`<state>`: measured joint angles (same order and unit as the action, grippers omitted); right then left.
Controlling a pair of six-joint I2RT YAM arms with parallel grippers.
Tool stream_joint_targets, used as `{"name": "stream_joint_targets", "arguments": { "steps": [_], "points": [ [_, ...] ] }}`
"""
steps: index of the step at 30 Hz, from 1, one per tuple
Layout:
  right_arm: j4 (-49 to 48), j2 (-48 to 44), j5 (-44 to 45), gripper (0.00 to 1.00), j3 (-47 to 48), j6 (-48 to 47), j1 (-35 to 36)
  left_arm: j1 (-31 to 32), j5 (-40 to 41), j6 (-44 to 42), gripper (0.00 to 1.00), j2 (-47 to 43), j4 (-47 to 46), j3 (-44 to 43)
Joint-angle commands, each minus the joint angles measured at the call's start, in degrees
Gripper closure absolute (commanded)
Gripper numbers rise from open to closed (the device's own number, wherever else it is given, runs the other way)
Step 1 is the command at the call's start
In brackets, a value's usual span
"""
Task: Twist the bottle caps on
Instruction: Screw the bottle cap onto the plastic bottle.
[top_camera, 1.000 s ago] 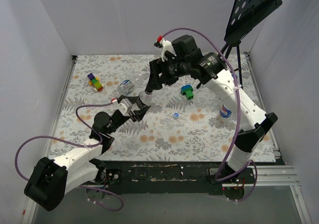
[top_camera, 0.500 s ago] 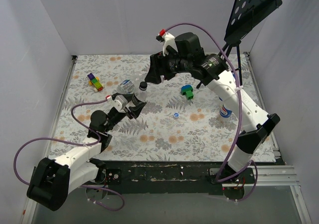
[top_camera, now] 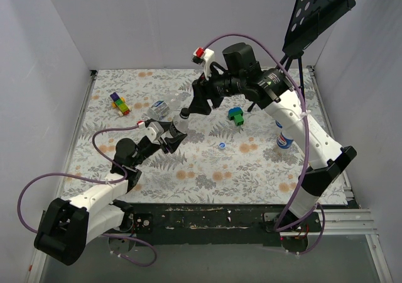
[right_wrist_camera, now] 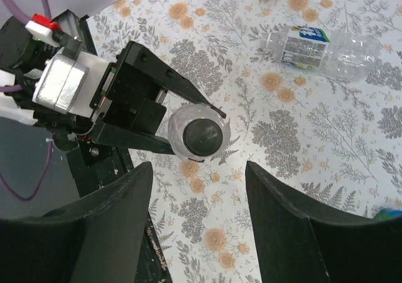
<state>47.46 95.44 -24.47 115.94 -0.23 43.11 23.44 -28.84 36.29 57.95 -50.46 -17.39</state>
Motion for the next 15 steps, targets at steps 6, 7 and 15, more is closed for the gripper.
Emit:
{"name": "stream_joint_targets", "arguments": {
  "steps": [6, 7, 15],
  "points": [
    [4.48, 2.12, -7.17, 0.33, 4.38, -9.96, -0.05, 0.11, -4.73, -1.84, 0.83, 0.40, 3.17, -2.83],
    [5.26, 2.38, -7.17, 0.33, 4.99, -10.40, -0.05, 0.11, -4.99, -2.10, 0.83, 0.49, 3.26, -2.83],
    [6.59, 4.31, -6.20, 0.33, 5.70, -12.25, -0.05, 0.20, -6.58, -2.19, 0.83, 0.50, 3.79, -3.09]
  ]
}}
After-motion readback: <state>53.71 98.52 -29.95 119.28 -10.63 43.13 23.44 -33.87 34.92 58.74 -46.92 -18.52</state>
